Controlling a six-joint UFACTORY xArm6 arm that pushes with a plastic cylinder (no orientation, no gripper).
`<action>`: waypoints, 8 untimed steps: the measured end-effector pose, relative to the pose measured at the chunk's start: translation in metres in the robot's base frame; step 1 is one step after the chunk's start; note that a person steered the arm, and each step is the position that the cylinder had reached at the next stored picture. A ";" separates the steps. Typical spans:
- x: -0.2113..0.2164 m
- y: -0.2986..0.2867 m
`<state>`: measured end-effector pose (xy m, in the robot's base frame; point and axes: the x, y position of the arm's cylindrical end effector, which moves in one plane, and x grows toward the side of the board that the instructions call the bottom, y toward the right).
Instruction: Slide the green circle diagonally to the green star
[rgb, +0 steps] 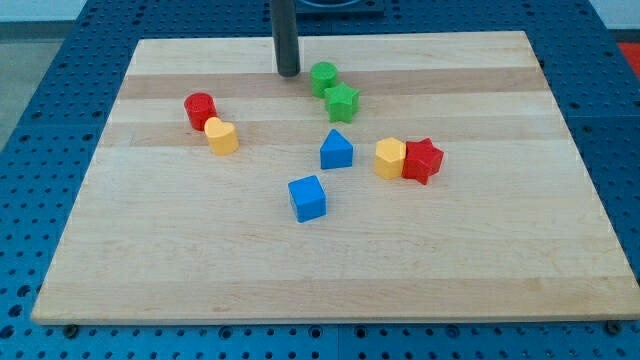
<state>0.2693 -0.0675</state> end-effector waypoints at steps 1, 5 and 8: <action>0.019 -0.006; 0.023 0.032; 0.044 0.122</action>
<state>0.3130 0.0545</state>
